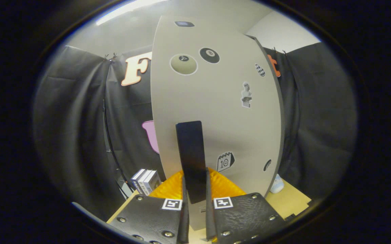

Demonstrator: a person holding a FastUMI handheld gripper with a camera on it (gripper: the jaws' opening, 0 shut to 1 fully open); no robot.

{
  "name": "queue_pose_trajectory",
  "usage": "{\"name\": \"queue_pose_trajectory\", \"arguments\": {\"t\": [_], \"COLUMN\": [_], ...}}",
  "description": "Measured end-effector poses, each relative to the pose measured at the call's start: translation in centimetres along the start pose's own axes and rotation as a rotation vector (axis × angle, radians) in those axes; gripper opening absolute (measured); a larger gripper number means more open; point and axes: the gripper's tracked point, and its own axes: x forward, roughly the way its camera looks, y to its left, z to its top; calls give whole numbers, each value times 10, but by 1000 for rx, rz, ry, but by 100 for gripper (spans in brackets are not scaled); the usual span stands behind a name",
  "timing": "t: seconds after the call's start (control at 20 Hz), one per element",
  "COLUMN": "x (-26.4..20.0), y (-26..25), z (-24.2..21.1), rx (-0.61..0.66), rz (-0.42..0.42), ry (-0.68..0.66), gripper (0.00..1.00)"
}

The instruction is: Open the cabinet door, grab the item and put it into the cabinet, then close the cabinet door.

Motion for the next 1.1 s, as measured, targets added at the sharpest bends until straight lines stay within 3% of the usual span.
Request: {"name": "queue_pose_trajectory", "arguments": {"t": [0.3, 0.85, 0.9, 0.95, 1.1], "x": [-30, -94, -92, -97, -108], "y": [-24, -99, -107, -116, -140], "z": [1, 10, 11, 11, 11], "rx": [2, 1, 0, -10, -16], "rz": [-14, -125, -135, -143, -160], "ry": [11, -10, -14, -15, -18], "gripper": [19, 19, 11, 16, 15]}}
